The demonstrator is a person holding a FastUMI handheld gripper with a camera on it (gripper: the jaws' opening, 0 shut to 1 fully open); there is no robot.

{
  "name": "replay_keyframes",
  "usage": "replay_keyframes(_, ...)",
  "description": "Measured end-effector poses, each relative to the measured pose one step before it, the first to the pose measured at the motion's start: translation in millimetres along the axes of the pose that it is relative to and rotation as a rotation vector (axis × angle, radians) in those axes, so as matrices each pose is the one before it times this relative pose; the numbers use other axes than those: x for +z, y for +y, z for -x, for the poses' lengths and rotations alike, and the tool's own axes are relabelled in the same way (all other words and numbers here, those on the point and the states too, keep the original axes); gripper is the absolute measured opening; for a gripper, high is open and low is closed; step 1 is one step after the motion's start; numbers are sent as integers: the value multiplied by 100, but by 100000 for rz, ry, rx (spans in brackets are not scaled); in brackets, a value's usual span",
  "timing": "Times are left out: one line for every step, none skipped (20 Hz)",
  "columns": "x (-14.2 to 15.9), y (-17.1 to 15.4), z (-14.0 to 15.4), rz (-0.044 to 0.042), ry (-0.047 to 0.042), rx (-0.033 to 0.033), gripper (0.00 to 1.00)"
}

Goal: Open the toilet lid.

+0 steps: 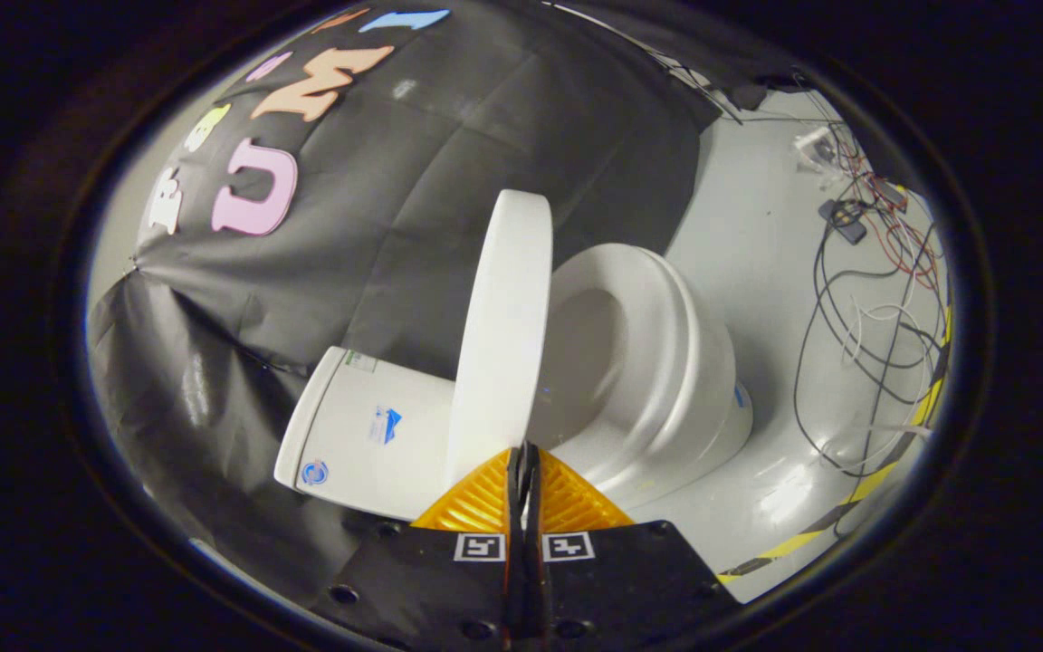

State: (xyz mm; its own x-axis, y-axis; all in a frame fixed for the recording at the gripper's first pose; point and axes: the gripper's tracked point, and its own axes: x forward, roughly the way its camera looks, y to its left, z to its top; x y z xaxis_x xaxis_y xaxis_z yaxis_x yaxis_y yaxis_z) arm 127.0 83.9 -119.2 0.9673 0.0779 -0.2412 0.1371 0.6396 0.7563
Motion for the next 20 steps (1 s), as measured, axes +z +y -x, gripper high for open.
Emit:
replay_keyframes(98,267,222,1146,-620,-390,1)
replay_keyframes(107,200,257,1621,-165,-219,1)
replay_keyframes(3,401,-85,1431,-174,-78,1)
replay_keyframes(295,373,119,1388,-522,74,1)
replay_keyframes(-39,527,142,1799,-157,925,1)
replay_keyframes(209,618,149,1395,-863,1177,1)
replay_keyframes(55,657,-91,1045,-657,1154,1)
replay_keyframes(152,459,11,733,-686,474,1)
replay_keyframes(143,26,111,1167,-115,-1517,1)
replay_keyframes(62,9,36,2161,-191,-2004,1)
replay_keyframes(187,39,86,1873,173,-1722,1)
replay_keyframes(-3,250,96,2027,-182,-631,1)
replay_keyframes(-74,491,112,887,73,250,1)
replay_keyframes(294,374,-13,170,-584,439,1)
replay_keyframes(410,626,-33,-986,-1127,1566,1)
replay_keyframes(159,666,-30,-1028,-922,1575,1)
replay_keyframes(137,424,93,1406,-819,-658,1)
replay_keyframes(9,142,-21,2327,-492,-2015,1)
replay_keyframes(-7,3,-69,345,-405,-2473,1)
replay_keyframes(156,238,161,-903,-858,-986,1)
